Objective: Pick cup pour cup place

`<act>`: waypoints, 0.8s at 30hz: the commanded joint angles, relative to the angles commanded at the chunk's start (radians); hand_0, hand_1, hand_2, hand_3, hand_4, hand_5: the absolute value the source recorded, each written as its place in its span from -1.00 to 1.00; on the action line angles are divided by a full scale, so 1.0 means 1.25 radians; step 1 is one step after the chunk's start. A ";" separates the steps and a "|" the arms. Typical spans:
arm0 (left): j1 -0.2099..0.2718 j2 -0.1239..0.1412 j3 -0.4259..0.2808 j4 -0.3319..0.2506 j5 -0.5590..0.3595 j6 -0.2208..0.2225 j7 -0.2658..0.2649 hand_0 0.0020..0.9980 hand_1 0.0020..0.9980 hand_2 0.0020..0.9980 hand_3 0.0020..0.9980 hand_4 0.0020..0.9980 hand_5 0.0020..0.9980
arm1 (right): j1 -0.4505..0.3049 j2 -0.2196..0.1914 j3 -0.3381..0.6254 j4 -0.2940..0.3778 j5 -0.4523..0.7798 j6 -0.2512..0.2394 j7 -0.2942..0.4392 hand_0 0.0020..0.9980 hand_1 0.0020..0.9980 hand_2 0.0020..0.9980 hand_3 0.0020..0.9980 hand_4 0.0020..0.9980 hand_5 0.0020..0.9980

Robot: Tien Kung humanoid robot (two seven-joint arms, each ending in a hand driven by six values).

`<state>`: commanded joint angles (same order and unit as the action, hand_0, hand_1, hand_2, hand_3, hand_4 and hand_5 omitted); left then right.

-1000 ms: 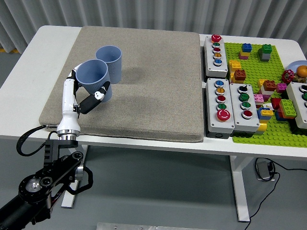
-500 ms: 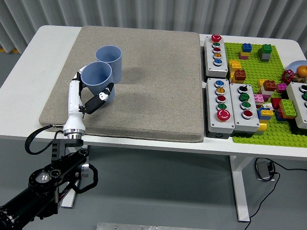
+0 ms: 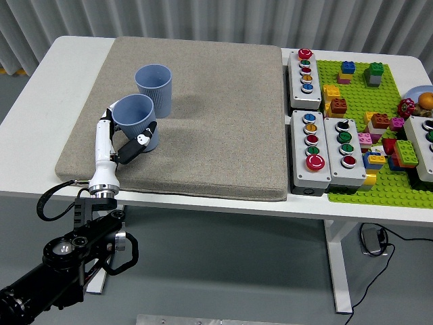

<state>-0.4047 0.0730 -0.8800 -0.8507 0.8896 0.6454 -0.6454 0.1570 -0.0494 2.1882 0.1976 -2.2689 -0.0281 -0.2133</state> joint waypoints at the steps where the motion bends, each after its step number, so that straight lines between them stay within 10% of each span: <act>1: -0.001 -0.002 0.002 0.003 0.000 0.000 0.000 0.07 0.15 0.21 0.09 0.49 -0.52 | 0.000 0.000 0.000 0.000 0.000 0.000 0.000 0.38 0.31 0.17 0.15 -1.00 -0.67; 24: -0.021 -0.007 0.018 0.018 0.009 0.000 0.000 0.08 0.15 0.23 0.09 0.50 -0.49 | 0.004 -0.001 0.004 0.000 0.000 0.002 0.001 0.38 0.31 0.17 0.15 -1.00 -0.67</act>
<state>-0.4305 0.0639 -0.8575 -0.8280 0.9006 0.6454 -0.6454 0.1621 -0.0511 2.1929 0.1970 -2.2689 -0.0261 -0.2121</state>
